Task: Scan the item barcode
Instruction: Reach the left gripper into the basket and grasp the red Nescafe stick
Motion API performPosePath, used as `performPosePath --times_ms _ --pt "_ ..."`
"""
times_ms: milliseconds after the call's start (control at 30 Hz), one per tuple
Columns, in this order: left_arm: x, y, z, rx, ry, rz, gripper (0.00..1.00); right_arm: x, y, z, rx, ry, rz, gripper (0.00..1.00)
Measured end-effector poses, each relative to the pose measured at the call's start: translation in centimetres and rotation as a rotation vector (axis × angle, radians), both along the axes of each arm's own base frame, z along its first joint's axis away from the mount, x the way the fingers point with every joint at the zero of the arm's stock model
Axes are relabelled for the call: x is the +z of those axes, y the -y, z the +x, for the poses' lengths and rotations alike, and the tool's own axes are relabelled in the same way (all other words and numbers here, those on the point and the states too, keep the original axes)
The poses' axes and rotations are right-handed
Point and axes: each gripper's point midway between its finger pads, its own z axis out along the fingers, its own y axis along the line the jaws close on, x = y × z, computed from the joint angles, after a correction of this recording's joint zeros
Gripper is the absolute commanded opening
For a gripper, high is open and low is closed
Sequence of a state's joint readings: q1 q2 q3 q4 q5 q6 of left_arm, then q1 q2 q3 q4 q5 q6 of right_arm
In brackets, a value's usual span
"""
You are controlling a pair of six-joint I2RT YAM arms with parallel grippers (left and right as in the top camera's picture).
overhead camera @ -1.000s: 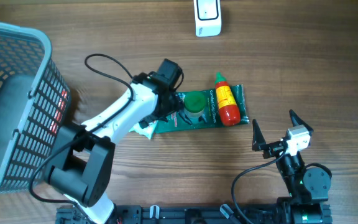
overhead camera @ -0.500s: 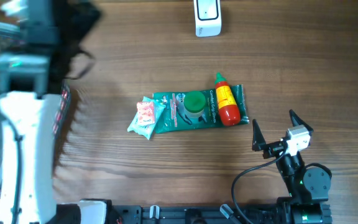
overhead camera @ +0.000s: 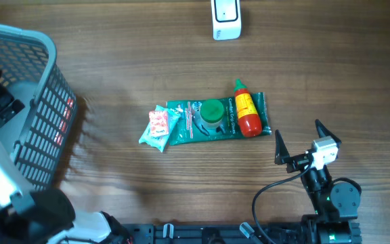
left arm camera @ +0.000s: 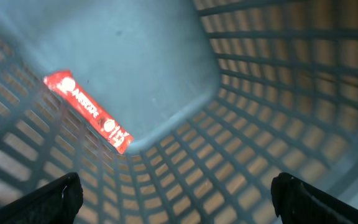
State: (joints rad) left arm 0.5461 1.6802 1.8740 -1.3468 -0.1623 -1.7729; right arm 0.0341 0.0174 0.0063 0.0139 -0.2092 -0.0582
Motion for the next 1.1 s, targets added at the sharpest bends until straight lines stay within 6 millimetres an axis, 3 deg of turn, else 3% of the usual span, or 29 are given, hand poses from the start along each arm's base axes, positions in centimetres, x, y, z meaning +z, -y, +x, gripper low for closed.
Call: performPosePath --times_ms 133,267,433,667,767,900,1100 --pt "-5.8 -0.7 1.7 0.113 -0.042 -0.192 1.00 0.0 0.0 0.0 0.000 0.000 0.000 1.00" --pt "-10.1 -0.7 2.4 0.146 -0.108 -0.312 1.00 0.0 0.0 0.0 0.000 0.000 0.000 1.00" --pt "-15.5 0.4 1.5 0.160 -0.275 -0.440 1.00 0.0 0.0 0.0 0.000 0.000 0.000 1.00" --pt "-21.1 1.5 0.6 0.111 -0.391 -0.526 1.00 0.0 0.0 0.0 0.000 0.000 0.000 1.00" --pt "-22.5 1.7 0.9 0.100 -0.370 -0.533 1.00 0.0 0.0 0.0 0.000 0.000 0.000 1.00" --pt "-22.9 1.5 1.0 0.081 -0.343 -0.495 1.00 0.0 0.0 0.0 0.000 0.000 0.000 1.00" --pt "-23.2 -0.8 0.7 0.015 -0.418 -0.287 1.00 0.0 0.0 0.0 0.000 0.000 0.000 1.00"
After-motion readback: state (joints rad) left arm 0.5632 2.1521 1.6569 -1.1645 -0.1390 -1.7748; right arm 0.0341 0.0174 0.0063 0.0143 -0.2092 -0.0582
